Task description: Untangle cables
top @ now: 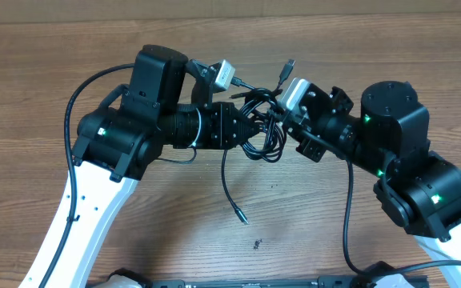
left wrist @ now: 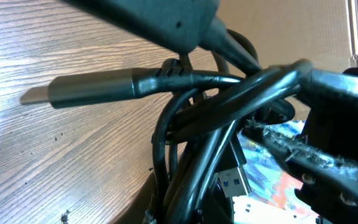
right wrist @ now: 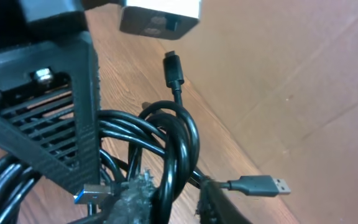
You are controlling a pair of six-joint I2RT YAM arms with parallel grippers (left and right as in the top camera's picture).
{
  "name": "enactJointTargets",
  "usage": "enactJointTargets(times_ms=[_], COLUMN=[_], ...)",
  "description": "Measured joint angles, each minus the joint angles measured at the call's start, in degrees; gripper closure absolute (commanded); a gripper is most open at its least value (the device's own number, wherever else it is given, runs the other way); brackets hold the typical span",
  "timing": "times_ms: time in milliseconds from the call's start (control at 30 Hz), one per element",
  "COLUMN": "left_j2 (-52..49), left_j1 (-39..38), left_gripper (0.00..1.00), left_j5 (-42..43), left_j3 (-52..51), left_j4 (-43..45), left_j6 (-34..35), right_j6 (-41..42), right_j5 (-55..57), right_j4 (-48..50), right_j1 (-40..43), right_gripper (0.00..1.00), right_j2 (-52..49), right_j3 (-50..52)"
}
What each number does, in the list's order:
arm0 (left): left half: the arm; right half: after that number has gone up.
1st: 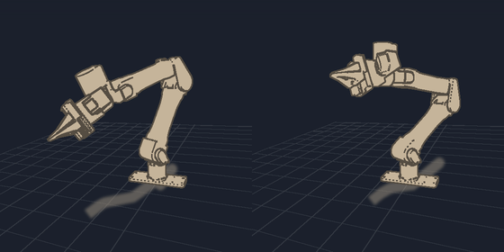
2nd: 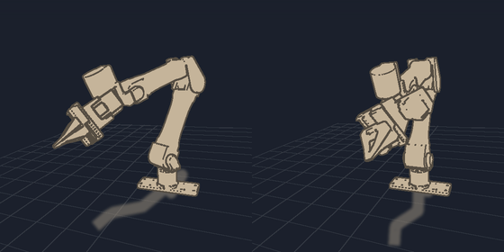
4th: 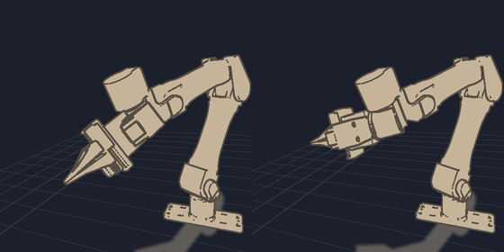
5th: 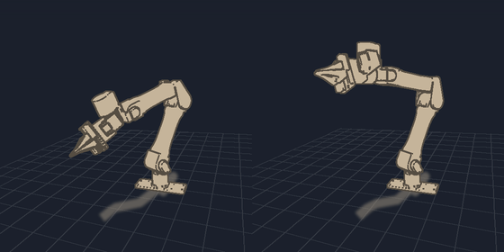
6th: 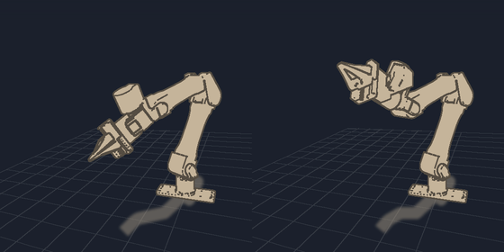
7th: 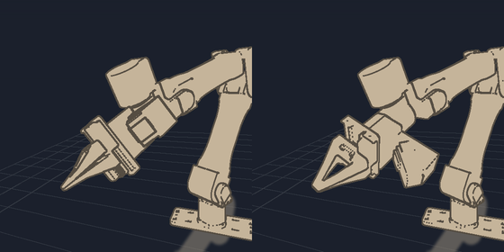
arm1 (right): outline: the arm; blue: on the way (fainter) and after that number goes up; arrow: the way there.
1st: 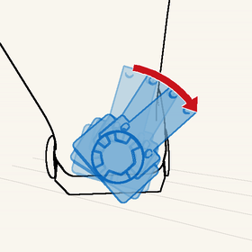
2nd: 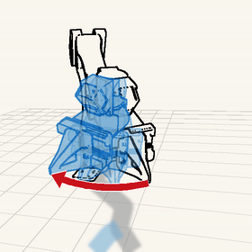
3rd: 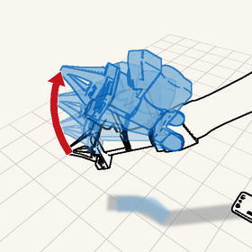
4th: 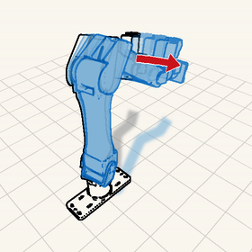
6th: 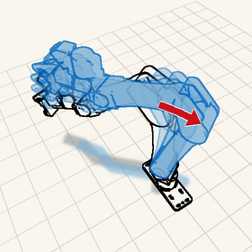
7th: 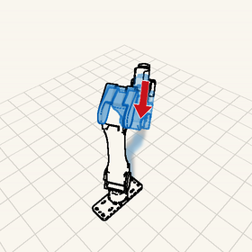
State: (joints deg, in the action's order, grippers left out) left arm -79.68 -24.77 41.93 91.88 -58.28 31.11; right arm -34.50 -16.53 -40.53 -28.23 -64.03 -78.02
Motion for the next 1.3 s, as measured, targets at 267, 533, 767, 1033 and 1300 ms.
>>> enactJointTargets(times_ms=[267, 533, 767, 1033, 1300], left_j2=[0.0, -0.02, -0.02, -0.07, -0.07], left_j1=[0.0, 0.0, 0.98, 6.29, 6.4], left_gripper=[0.96, 0.96, 0.96, 0.96, 0.96], left_j5=[-0.2, -0.2, 0.46, -0.42, -0.42], left_j3=[0.0, -0.02, -0.24, -0.33, -0.33], left_j4=[0.52, 1.53, 2.58, 6.45, 6.05], left_j6=[0.02, 0.33, 2.01, 5.03, 6.1], right_j6=[1.51, 1.92, 1.97, 1.75, 1.68], right_j5=[-0.61, -0.11, 0.31, -0.76, -1.11], right_j4=[-1.07, -4.0, -7.5, -12.83, -12.07], right_j1=[-0.02, 0.02, 0.07, 0.0, 0.0], right_gripper=[0.91, 0.94, 0.94, 0.95, 0.85], right_j2=[0.0, 0.02, 0.0, -0.11, -0.11], right_j3=[-0.31, -1.33, -1.92, -1.84, -1.84])
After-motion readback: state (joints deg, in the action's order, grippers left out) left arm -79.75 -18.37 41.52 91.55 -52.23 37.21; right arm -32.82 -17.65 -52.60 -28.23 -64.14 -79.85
